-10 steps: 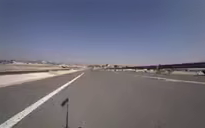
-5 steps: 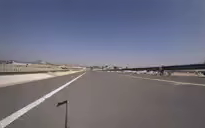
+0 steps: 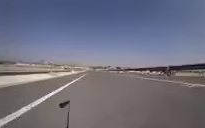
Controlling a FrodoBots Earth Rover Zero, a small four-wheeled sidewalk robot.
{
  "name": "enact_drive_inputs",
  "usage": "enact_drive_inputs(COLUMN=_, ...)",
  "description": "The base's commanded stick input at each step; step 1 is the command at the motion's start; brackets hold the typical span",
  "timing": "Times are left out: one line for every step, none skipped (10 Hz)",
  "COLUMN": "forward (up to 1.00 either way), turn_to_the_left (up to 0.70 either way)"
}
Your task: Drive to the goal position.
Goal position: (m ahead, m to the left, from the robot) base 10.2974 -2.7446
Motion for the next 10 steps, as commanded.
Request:
enact_drive_inputs(forward=1.0, turn_to_the_left=0.0)
enact_drive_inputs(forward=1.0, turn_to_the_left=0.0)
enact_drive_inputs(forward=1.0, turn_to_the_left=0.0)
enact_drive_inputs(forward=1.0, turn_to_the_left=0.0)
enact_drive_inputs(forward=1.0, turn_to_the_left=0.0)
enact_drive_inputs(forward=1.0, turn_to_the_left=0.0)
enact_drive_inputs(forward=1.0, turn_to_the_left=0.0)
enact_drive_inputs(forward=1.0, turn_to_the_left=0.0)
enact_drive_inputs(forward=1.0, turn_to_the_left=0.0)
enact_drive_inputs(forward=1.0, turn_to_the_left=0.0)
